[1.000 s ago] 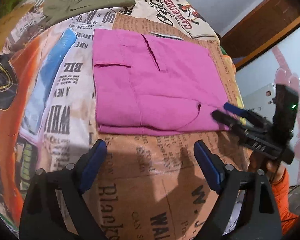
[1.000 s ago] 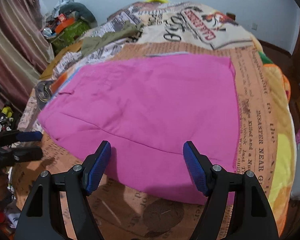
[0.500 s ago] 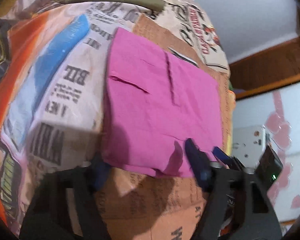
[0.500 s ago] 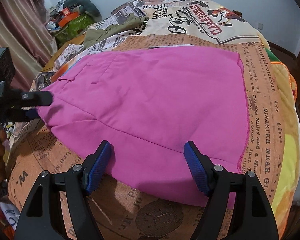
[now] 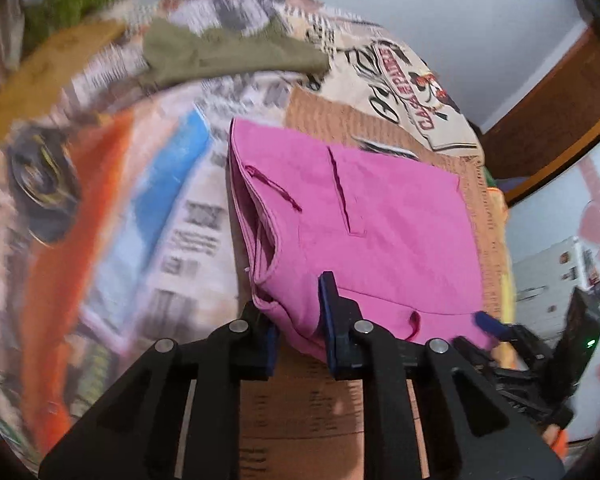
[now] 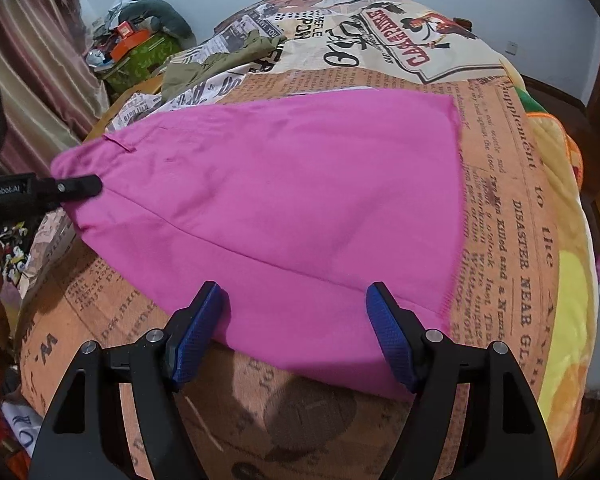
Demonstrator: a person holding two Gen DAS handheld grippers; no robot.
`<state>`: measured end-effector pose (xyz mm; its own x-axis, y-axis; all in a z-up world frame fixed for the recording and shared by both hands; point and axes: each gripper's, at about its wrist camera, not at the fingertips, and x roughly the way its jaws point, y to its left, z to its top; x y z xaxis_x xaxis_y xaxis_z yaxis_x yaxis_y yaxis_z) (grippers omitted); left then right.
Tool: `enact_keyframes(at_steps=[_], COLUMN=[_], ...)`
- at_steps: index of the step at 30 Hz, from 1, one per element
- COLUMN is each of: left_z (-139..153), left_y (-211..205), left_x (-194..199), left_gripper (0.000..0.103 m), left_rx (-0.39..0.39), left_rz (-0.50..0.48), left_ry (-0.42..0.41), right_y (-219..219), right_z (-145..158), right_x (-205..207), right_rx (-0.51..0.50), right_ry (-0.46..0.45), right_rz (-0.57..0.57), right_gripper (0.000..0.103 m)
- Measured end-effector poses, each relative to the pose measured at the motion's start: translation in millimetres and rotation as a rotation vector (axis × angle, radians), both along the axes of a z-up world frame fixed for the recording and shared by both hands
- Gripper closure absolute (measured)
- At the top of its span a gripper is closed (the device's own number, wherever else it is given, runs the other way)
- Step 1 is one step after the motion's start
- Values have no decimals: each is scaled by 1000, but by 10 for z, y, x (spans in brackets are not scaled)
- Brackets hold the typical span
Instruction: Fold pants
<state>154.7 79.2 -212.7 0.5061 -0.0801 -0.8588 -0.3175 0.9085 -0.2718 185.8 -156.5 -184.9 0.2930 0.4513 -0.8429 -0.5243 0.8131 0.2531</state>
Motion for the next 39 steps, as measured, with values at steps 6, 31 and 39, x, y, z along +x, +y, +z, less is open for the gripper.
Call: enact_keyframes(at_steps=[6, 31, 39], left_z=[160, 624, 379], left_y=[137, -1048, -1151], left_x=[-244, 361, 611], left_gripper=[85, 88, 89], left_rx=[253, 217, 45], left_rz=[44, -326, -374], left_ry=[-25, -200, -123], right_y=[-159, -277, -270], right_z=[-33, -60, -63], right_x=[-56, -129, -129], right_rx=[24, 53, 60], right_ry=[30, 35, 38], right_rz=[-53, -106, -105], right_gripper=[32, 32, 32])
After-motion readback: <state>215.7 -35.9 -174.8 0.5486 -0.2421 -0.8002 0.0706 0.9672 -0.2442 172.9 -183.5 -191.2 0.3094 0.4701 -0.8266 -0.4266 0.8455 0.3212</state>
